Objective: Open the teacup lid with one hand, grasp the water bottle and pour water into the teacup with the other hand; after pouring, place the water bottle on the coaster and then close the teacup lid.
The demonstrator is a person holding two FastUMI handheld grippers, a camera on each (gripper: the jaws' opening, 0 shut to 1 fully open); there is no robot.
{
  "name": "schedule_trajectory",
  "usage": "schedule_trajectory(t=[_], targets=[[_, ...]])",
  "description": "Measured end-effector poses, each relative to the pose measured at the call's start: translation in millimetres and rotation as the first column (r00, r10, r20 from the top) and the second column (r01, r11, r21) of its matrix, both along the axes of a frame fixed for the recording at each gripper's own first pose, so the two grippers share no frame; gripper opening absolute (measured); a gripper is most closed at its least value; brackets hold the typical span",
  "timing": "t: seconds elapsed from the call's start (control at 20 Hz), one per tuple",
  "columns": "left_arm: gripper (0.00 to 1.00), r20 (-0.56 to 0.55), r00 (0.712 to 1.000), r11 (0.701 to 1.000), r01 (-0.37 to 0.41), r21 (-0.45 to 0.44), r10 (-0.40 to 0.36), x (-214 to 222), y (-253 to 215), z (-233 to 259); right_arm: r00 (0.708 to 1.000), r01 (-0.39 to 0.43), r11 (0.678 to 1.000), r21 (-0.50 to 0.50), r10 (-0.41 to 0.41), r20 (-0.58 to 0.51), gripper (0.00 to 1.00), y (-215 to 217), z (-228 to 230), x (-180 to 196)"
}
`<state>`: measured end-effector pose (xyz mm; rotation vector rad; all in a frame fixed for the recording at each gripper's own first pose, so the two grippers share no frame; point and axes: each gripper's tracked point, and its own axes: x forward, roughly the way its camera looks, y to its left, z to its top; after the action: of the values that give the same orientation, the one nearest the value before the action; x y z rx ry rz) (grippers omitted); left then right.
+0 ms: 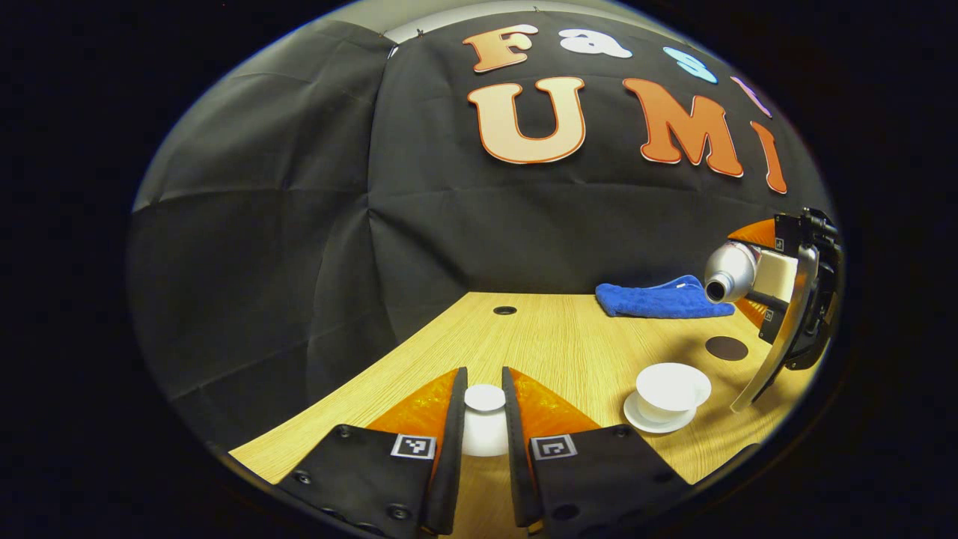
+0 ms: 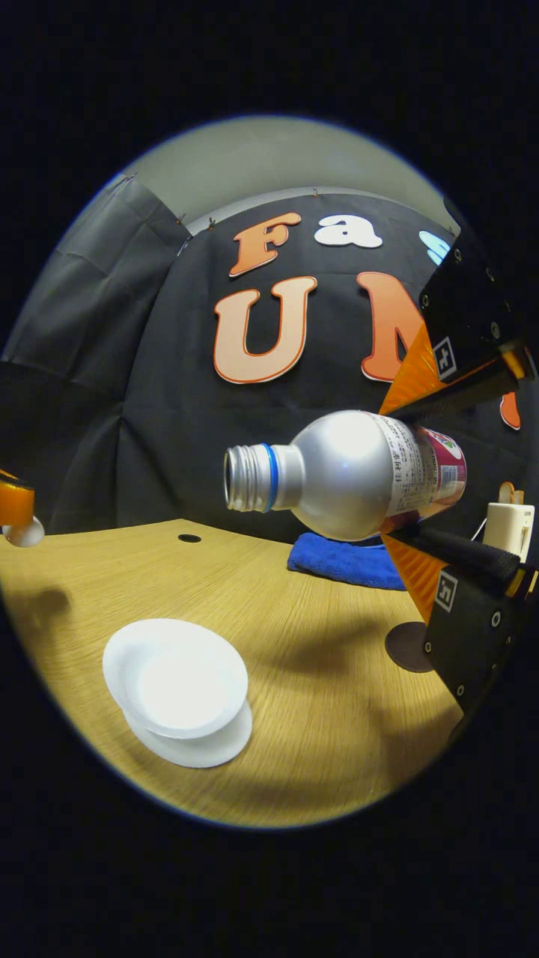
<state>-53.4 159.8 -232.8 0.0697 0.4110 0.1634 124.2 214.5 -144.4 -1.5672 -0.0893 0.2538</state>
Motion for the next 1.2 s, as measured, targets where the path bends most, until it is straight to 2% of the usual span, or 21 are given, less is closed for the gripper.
schedule_trajectory(t=[0.4, 1.2], targets=[[0.33, -0.001, 1.000, 1.000, 0.001, 0.009, -0.001, -3, 4, -1, 0.997, -0.018, 0.998, -0.062, 0.023, 0.073, 0.77, 2, 20, 6], [0.33, 0.015, 1.000, 1.000, -0.006, 0.027, 0.006, -5, 7, 6, 0.978, -0.034, 0.992, -0.120, 0.058, 0.199, 0.77, -3, 78, 26]])
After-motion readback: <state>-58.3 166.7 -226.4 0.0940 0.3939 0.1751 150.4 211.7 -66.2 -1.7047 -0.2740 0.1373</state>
